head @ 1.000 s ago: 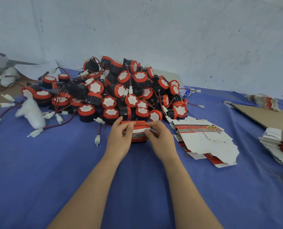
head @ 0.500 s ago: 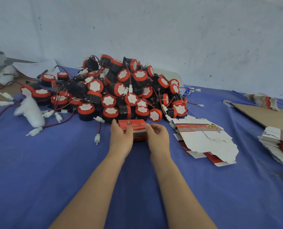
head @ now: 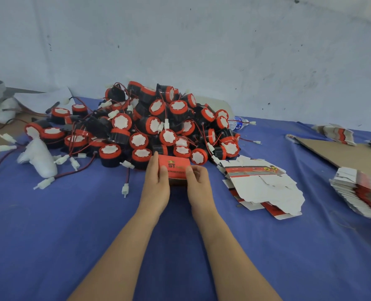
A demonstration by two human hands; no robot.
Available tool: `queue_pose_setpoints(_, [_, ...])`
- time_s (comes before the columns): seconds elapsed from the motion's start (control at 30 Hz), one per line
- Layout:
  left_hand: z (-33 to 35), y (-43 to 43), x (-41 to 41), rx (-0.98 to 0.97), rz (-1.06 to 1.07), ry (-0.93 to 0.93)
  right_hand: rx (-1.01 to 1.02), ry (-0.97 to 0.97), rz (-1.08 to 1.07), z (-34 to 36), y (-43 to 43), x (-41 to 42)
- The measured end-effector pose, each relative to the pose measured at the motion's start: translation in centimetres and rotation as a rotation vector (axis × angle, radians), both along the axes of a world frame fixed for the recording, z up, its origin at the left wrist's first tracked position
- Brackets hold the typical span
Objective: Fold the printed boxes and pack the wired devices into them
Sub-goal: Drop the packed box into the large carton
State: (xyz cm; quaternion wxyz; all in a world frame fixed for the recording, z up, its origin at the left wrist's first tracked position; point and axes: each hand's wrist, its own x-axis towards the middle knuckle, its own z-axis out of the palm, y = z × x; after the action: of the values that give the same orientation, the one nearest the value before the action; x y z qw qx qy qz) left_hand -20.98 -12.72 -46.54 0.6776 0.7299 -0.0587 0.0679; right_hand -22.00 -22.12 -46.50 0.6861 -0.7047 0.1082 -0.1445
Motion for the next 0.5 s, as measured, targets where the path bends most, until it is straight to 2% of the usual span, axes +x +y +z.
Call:
queue_pose_setpoints(0.1, [2.1, -0.5, -0.9, -0.093, -0.039, -0.137, 0.253, -0.101, 0.065, 2.1, -0.8, -1.4])
queue_pose_setpoints(0.2, [5.4, -3.6, -2.4, -0.187, -0.133, -0.212, 0.173, -0.234, -0.078, 5.3, -4.2, -4.5])
queue_pose_setpoints(0.3, [9.7, -11.4, -6.1, -0.196, -0.328, -0.24, 0.171, -0.374, -0.344, 9.3, -10.4, -10.4])
queue_pose_setpoints(0.37, [12.5, -18.2, -10.7, -0.262, -0.496, -0.155, 0.135, -0.409, -0.578, 12.2, -15.5, -16.0])
queue_pose_setpoints(0.43, [14.7, -24.8, -16.6, -0.233, -0.645, -0.126, 0.011, -0.398, -0.84, 14.5, -20.5, -22.9])
queue_pose_setpoints(0.5, [16.2, -30.5, -23.0, -0.114, -0.832, -0.175, -0.159, -0.312, -1.105, 16.3, -24.7, -30.3])
